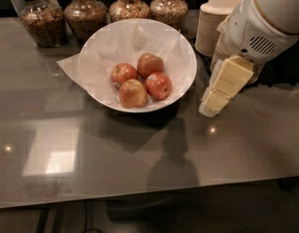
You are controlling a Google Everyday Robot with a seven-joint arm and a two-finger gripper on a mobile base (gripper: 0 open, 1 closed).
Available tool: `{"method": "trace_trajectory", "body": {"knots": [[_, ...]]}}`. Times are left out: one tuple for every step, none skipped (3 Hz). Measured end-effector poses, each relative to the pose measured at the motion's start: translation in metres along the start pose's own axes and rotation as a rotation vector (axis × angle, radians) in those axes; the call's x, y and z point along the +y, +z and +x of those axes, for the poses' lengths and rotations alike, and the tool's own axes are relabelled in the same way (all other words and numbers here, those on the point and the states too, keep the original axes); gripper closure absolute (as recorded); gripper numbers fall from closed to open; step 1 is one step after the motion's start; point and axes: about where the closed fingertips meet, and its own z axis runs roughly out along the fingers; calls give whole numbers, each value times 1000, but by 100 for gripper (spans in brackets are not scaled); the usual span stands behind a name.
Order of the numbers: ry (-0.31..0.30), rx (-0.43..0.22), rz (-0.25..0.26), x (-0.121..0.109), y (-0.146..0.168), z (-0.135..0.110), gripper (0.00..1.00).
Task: Pick apple from white bowl
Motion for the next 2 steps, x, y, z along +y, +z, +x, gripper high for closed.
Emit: {"method": "trace_trajectory", "body": {"knots": [[27, -50, 1, 0, 7, -5, 0], [70, -154, -20, -1, 28, -19, 0]]}}
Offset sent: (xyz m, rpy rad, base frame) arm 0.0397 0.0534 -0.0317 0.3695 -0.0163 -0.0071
